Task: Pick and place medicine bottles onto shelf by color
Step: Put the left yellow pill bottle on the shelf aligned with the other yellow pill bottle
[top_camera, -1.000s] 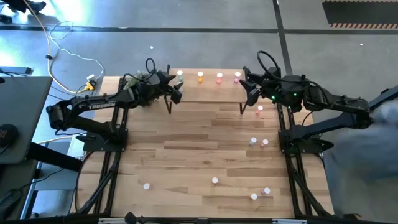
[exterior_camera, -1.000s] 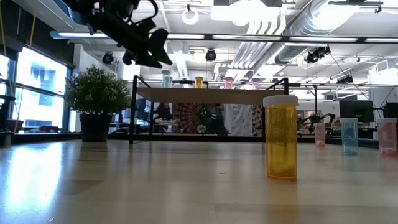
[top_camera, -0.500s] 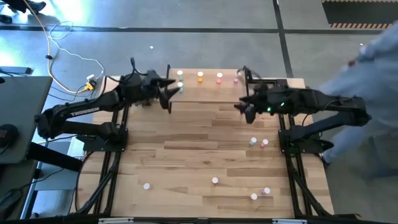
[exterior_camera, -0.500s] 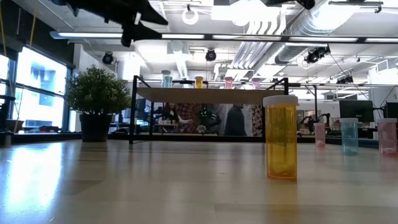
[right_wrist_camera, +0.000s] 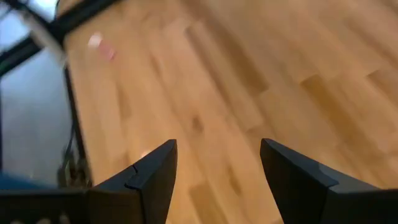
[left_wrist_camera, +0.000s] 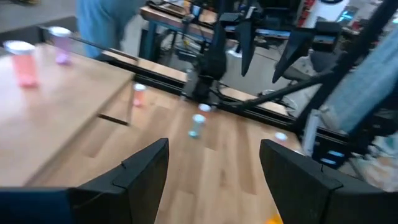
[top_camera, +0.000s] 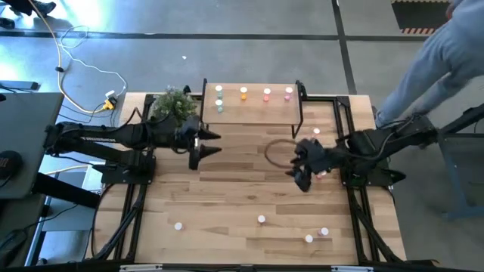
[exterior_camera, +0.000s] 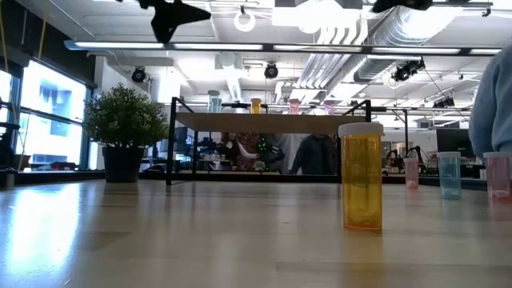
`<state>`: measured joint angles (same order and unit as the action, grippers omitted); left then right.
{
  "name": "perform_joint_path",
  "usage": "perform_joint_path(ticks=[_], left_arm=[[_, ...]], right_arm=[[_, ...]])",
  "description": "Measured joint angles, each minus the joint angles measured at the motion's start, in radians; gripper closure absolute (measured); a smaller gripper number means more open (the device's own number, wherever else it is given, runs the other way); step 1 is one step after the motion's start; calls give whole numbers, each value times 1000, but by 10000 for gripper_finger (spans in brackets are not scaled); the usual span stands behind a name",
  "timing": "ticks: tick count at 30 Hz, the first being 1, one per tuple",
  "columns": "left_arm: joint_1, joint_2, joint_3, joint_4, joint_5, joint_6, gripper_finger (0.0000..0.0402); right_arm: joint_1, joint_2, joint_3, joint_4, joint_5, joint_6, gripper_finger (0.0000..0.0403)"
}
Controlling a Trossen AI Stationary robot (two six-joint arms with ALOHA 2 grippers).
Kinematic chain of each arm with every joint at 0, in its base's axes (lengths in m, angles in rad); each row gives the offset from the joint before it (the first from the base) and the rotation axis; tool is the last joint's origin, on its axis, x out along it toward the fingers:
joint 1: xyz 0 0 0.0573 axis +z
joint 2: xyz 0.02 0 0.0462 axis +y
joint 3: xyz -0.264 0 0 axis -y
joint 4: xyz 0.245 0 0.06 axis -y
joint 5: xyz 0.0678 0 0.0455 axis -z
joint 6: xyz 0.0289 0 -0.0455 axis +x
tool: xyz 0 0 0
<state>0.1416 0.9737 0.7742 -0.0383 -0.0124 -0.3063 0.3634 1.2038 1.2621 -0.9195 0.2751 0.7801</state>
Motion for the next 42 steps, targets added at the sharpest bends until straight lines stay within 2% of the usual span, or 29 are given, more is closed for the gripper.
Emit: perform_joint_path(ticks=[4, 8, 15, 20, 27, 32, 37, 42], left_arm=[[-53, -11, 0, 9, 2, -61, 158], [-97, -18, 0, 12, 2, -95, 158], [-156, -21, 0, 58, 0, -113, 158], [-172, -21, 0, 60, -1, -104, 158], [-171, -21, 0, 59, 0, -92, 158], [-171, -40, 0, 58, 0, -52, 158], [-170, -75, 0, 58, 0, -12, 158], [-167, -123, 0, 56, 0, 11, 158]], right_arm=[[89, 4, 0, -31, -41, 1, 180], [167, 20, -1, -69, -23, 37, 180], [225, 76, -1, -72, -49, 131, 180], [254, 140, -1, -57, -42, 100, 180], [307, 276, -1, 19, -40, 58, 180], [326, 377, -1, 123, -39, 125, 180], [332, 471, -1, 245, 12, 208, 180], [330, 556, -1, 359, 49, 217, 180]])
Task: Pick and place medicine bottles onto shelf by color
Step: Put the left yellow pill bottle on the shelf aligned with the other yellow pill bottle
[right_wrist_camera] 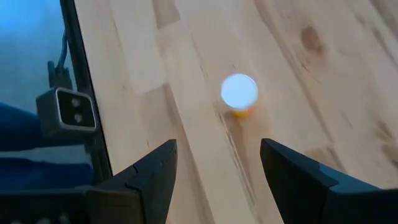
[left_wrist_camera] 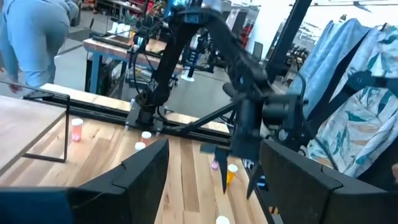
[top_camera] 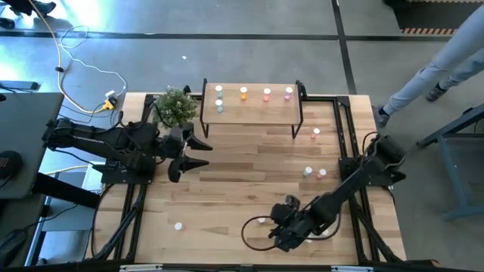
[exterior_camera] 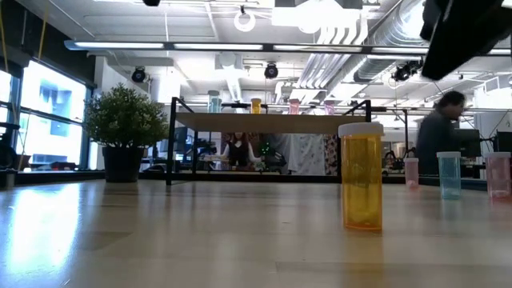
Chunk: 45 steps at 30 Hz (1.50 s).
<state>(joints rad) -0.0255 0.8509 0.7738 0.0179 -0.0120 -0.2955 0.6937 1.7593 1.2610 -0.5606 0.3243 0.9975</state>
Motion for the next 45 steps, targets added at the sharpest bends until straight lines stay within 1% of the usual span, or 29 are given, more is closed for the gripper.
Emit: perform_joint_path(ticks=[8, 17, 24, 31, 38, 41, 45], left_arm=[[14, -37, 0, -9, 0, -13, 158], [14, -39, 0, -78, 0, -24, 158], [14, -39, 0, -79, -3, -33, 158], [14, -39, 0, -100, -3, -34, 158], [14, -39, 0, -132, -3, -26, 158], [14, -39, 0, -134, -3, -25, 158], [14, -39, 0, -135, -3, -16, 158]], right_arm=[[-6, 97, 0, 46, 62, 26, 180], [-27, 169, 0, 76, 87, 8, 180], [-56, 180, 0, 124, 95, -58, 180], [-78, 180, 0, 126, 111, -73, 180], [-79, 184, 0, 144, 93, -93, 181], [-80, 191, 0, 158, 92, -104, 187], [-88, 199, 0, 173, 70, -111, 206]])
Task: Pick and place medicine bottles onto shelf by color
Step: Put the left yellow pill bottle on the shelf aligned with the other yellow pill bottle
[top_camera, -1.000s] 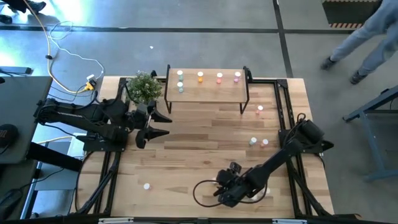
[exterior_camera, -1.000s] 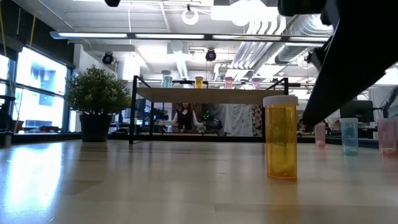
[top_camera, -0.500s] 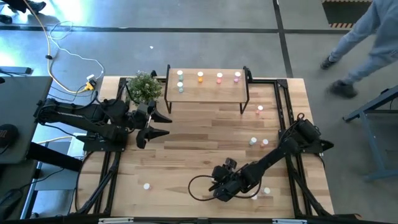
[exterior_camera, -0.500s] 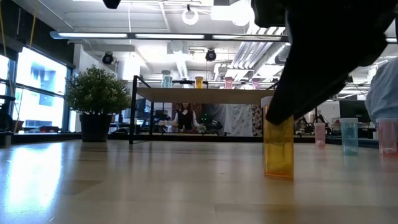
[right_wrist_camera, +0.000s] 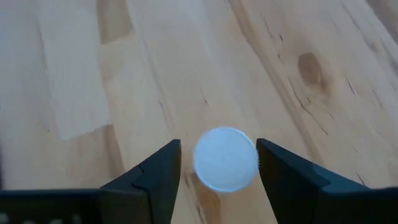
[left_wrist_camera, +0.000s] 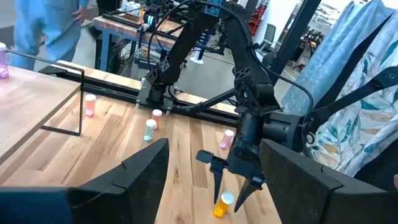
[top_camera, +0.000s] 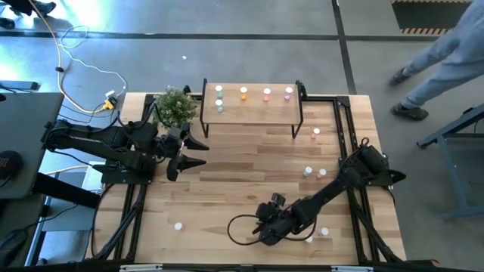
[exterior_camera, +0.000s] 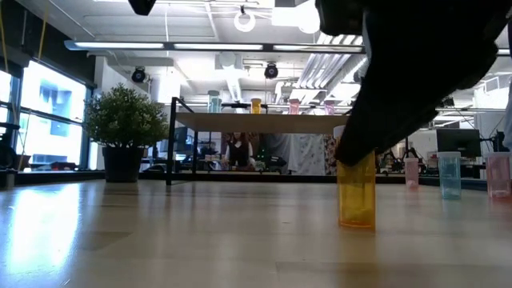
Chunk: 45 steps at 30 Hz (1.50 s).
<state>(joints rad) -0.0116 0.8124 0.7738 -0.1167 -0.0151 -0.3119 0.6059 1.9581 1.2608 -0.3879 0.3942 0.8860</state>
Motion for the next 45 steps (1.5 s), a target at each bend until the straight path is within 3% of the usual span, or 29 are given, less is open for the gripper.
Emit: perform_joint_path(ticks=[15, 25, 30, 45], left_arm=[[0, 0, 0, -4, 0, 1, 158], [6, -7, 0, -48, -66, 28, 158], [46, -27, 0, -54, -42, 32, 158], [174, -62, 0, -188, 12, 171, 158]], right_arm=[[-5, 7, 0, 7, -29, 7, 323], [-6, -3, 0, 21, -37, 57, 311], [-24, -24, 0, 66, -42, 59, 317], [-221, -159, 0, 182, -27, -46, 312]])
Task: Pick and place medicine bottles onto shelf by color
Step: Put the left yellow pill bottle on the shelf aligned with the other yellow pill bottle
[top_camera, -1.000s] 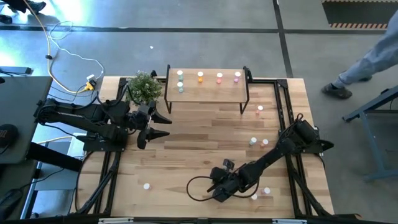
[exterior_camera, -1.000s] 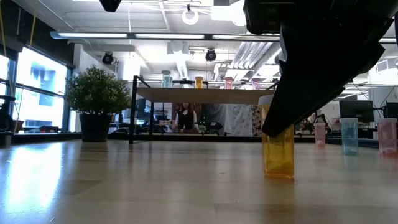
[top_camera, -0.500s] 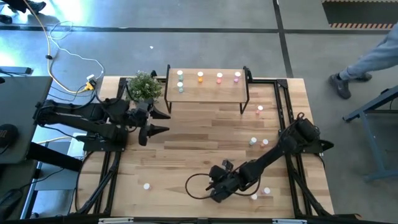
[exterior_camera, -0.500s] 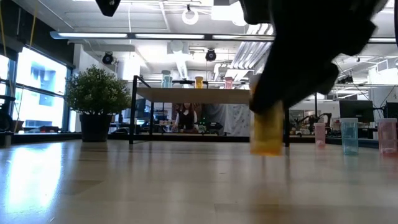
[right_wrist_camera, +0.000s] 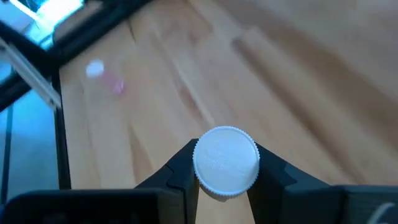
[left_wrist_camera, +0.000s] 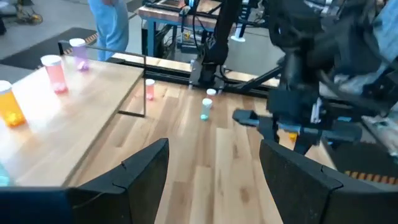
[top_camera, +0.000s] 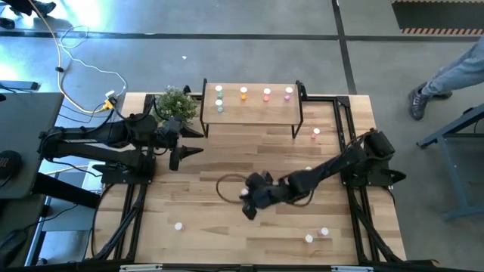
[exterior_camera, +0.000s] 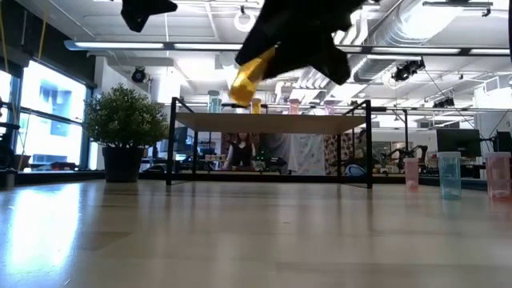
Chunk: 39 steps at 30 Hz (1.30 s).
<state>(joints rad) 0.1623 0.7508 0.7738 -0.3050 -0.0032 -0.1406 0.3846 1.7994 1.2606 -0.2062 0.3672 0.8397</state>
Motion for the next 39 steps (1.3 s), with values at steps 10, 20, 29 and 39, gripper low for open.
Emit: perform_joint_path(ticks=[10, 20, 29, 39], left_arm=[[81, 0, 0, -17, 0, 65, 158], [172, 3, 0, -16, 0, 25, 158], [220, 4, 0, -13, -4, 12, 158], [220, 4, 0, -13, -10, -5, 158]], right_arm=[[-186, -21, 156, -88, -11, -236, 312], [-423, -21, 377, -354, -188, -580, 312], [-626, -21, 466, -462, -306, -793, 311], [-736, 17, 460, -470, -368, -938, 311]])
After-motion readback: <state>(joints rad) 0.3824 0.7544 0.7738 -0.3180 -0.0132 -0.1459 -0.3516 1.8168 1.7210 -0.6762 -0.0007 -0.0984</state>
